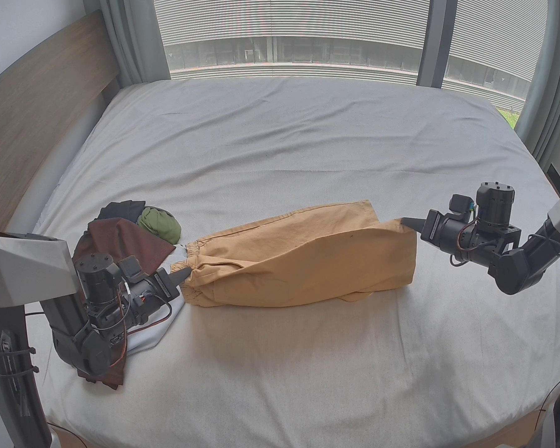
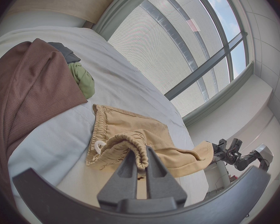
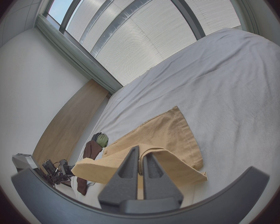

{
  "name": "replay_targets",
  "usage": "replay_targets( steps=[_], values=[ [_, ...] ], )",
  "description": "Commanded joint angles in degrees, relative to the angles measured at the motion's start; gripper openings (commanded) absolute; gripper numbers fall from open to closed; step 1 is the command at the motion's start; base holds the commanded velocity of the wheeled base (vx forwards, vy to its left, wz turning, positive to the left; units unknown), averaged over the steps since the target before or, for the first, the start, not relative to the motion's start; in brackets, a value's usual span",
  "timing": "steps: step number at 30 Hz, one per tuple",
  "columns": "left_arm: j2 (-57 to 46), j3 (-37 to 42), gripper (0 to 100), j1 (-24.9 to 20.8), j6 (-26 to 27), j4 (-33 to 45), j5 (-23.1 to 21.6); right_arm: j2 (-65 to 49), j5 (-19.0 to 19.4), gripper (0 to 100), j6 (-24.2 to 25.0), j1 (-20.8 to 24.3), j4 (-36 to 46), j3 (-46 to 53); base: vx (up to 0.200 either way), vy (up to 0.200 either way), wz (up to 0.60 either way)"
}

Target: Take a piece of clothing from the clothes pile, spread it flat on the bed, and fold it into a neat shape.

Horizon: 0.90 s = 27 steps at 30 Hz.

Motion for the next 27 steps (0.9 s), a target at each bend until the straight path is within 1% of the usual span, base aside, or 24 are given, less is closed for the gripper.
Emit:
replay_targets(
  steps=[1, 7, 13, 17, 24, 27],
  values=[
    [0.5, -1.2, 0, -0.1, -0.3, 0.0, 0.7, 1.1, 0.0, 0, 0.2, -0.8, 0.0, -2.1, 0.0, 0.0, 0.0],
    [2.3, -2.8, 0, -0.1, -0.3, 0.0, 2.7, 1.8, 0.0, 0, 0.2, -0.9, 0.0, -4.1, 0.0, 0.0, 0.0],
    [2.1, -3.4, 0, 0.1, -0.5, 0.0, 2.8, 2.8, 0.0, 0, 0.2, -0.7, 0.1, -6.1, 0.0, 0.0, 0.0],
    [2.0, -4.9, 0, 0.2, -2.3, 0.0, 2.9, 4.0, 0.0, 0, 0.2, -0.6, 2.1, -9.1, 0.0, 0.0, 0.0],
    [1.9, -5.6, 0, 0.6, -2.7, 0.0, 2.9, 4.3, 0.0, 0, 0.2, -0.1, 3.9, -11.6, 0.0, 0.0, 0.0],
    [2.0, -7.5, 0, 1.0, -4.3, 0.0, 5.3, 5.1, 0.0, 0, 0.2, 0.2, 5.3, -14.3, 0.0, 0.0, 0.0]
  ],
)
